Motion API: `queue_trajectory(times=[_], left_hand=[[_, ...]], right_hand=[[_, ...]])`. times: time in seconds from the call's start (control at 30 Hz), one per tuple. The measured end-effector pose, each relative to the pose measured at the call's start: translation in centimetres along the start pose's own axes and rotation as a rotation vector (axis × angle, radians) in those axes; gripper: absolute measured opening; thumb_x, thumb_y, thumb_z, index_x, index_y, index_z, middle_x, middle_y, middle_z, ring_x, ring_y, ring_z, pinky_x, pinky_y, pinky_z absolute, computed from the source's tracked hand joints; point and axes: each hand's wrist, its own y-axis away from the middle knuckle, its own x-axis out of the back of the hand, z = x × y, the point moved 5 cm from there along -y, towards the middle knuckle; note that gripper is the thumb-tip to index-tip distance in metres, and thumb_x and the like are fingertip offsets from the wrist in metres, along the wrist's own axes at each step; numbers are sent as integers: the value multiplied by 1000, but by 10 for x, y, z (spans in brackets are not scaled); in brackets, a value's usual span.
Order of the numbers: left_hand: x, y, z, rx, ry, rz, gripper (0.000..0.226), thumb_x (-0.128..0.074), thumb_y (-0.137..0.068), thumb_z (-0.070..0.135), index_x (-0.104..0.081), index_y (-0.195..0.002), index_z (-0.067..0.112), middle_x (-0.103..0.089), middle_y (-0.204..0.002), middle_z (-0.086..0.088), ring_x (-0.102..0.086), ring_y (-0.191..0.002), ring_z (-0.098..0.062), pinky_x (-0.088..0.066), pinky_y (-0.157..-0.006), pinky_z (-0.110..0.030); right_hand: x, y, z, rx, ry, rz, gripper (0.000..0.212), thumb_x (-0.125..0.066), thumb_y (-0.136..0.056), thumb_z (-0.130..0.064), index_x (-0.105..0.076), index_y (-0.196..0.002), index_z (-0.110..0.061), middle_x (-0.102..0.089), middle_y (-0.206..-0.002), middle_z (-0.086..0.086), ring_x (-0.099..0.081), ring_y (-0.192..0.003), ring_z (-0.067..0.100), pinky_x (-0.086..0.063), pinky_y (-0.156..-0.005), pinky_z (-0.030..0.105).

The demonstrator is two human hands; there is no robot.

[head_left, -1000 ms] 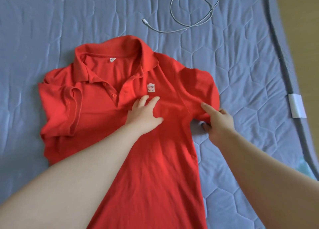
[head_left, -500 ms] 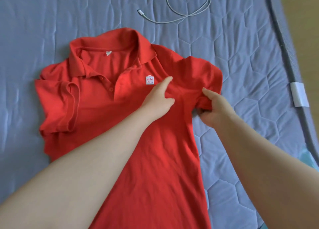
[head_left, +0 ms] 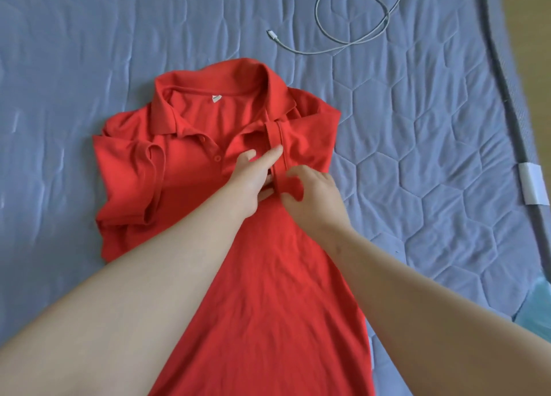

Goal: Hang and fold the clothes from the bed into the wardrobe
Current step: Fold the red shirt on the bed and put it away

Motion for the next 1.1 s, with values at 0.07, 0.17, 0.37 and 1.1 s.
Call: queue_trajectory(times=[0.07,0.17,0.37,1.1], left_hand=[[2,-6,-3,-66,-65,72,73,-68,-83,26,-25,-142,29,-58,-108,3,-59,-95,-17,-51,-76,-29],[2,-13,-4,-219,-312,164,74,-63,-82,10,-25,-141,35,-62,-101,-5,-63,-95,-25,-52,-79,-34],[-8,28,4,-929,-845,358,47,-48,-76,-4,-55,-118,17,-52,-97,-12,-54,-90,-32,-43,-78,-39],[-46,19,37,-515,-965,248,10,-63,-85,24,-64,-90,16,-67,-103,-6,-57,-103,-27,-38,-80,-28]], right_hand=[[-5,5,10,-58,62,-16,45,-55,-85,-16,-49,-130,-16,-51,-134,-1,-39,-123,23,-33,-104,35],[-19,7,24,-70,155,-218,54,-56,-86,-18,-42,-138,-18,-41,-143,-3,-32,-132,21,-27,-109,33],[7,20,53,-371,-157,285,44,-60,-82,-17,-51,-125,-14,-55,-122,4,-50,-113,24,-39,-98,39],[-35,169,73,-444,-205,-406,67,-48,-83,-6,-36,-137,-44,-46,-66,-18,-49,-57,-5,-38,-61,11]])
